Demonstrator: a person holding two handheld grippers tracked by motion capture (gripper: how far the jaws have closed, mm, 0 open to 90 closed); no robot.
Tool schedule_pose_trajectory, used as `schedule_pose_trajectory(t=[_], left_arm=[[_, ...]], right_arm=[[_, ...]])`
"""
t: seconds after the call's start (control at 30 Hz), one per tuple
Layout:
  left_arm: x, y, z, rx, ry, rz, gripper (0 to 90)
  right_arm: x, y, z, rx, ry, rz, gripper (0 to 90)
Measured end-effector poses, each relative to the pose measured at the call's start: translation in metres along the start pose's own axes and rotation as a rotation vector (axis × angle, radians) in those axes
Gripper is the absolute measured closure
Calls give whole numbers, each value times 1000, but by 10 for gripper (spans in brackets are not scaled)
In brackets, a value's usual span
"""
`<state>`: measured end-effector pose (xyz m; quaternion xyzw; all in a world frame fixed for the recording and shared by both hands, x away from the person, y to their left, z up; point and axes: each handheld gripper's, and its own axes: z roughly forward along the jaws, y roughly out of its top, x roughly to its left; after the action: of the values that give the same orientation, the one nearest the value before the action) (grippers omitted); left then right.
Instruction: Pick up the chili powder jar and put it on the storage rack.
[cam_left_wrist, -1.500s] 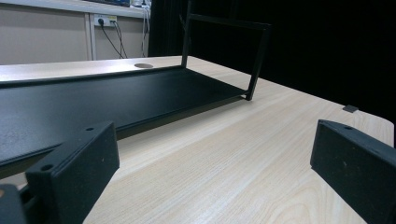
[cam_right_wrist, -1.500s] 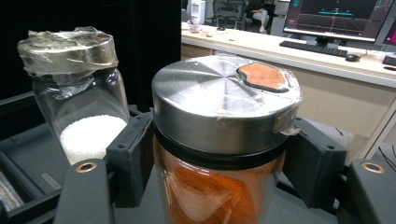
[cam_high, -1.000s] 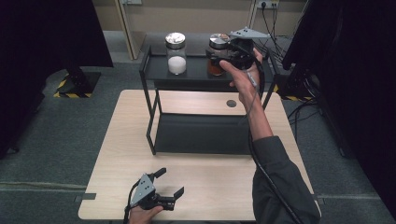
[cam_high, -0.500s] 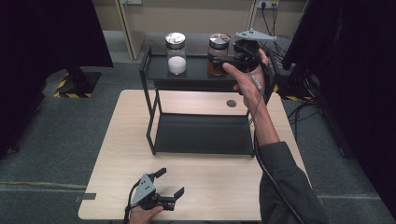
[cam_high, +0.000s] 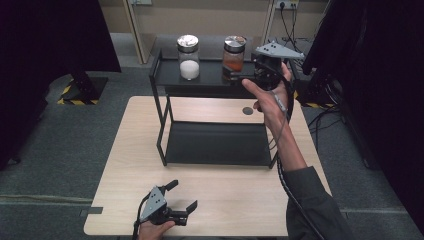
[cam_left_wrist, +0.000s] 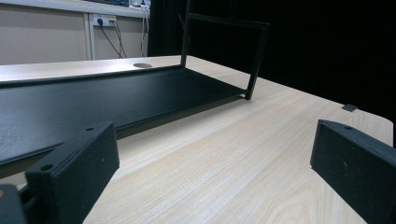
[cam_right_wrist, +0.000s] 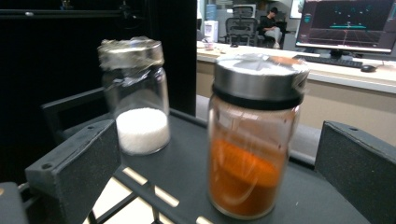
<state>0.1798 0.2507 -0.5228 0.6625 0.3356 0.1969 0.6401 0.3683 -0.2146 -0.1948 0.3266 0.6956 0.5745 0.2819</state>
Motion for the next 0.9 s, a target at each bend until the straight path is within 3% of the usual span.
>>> schedule_pose_trajectory(t=[0.4, 0.9], left_arm=[[0, 0, 0, 0, 2, 0, 6], [0, 0, 0, 0, 4, 0, 5]], right_arm=[[2, -39, -28, -50, 74, 22, 4], [10, -82, -48, -68, 111, 8, 4]])
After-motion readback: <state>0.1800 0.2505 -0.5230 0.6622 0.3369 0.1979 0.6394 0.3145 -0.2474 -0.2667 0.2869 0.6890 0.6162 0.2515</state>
